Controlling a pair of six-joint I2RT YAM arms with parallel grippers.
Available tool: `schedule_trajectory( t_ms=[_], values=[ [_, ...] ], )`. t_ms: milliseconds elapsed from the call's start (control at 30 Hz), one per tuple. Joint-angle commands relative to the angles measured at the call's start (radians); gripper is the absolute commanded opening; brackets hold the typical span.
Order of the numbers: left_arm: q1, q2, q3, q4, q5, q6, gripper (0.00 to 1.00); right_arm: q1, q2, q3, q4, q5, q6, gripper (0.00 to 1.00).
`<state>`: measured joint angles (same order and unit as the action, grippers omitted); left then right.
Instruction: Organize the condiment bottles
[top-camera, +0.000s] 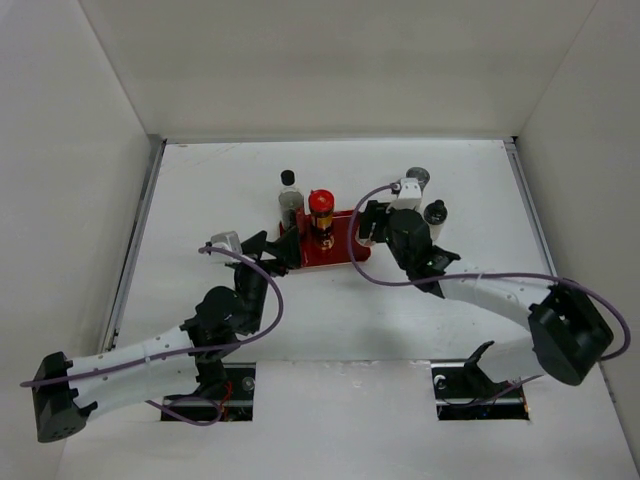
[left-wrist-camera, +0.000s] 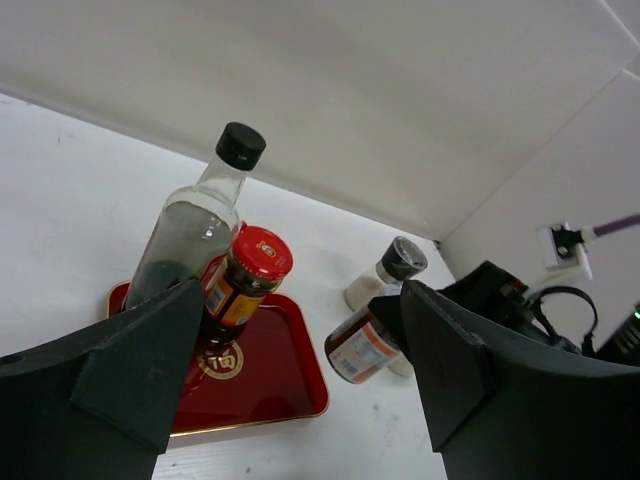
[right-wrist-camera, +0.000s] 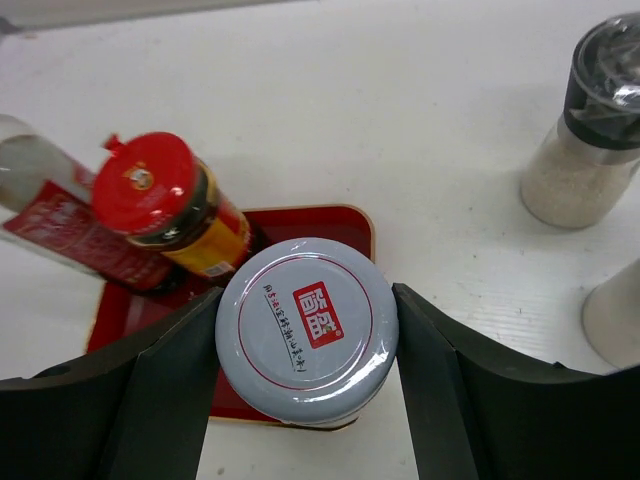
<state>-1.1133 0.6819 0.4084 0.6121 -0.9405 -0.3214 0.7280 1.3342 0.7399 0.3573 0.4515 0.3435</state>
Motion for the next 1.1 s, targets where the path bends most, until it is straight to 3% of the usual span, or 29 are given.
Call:
schedule_trajectory(
  t_ms=[0,200,500,700,900,1067],
  values=[
    [0.004,0.002,-0.045,0.086,0.012,0.004,0.79,-0.029,0.086,0.122,0.147,-0.079,0.011,0.41],
    [0.016,0.001,-0.12,0.087,0.006,-0.007,0.79,-0.06,0.265,0.22,0.181,-0.099,0.009,0.41],
    [0.036,0.024,-0.169,0.092,0.012,-0.028,0.8,-0.083,0.399,0.286,0.245,-0.089,-0.012,0.44],
    [0.048,0.059,-0.2,0.124,0.012,-0.034,0.8,-0.077,0.474,0.296,0.311,-0.06,-0.034,0.56],
    [0.054,0.111,-0.227,0.198,0.012,-0.036,0.8,-0.077,0.453,0.279,0.313,-0.063,-0.028,0.86],
    [0.06,0.131,-0.233,0.235,0.012,-0.034,0.8,-0.077,0.312,0.205,0.287,-0.048,0.009,0.92]
  ],
)
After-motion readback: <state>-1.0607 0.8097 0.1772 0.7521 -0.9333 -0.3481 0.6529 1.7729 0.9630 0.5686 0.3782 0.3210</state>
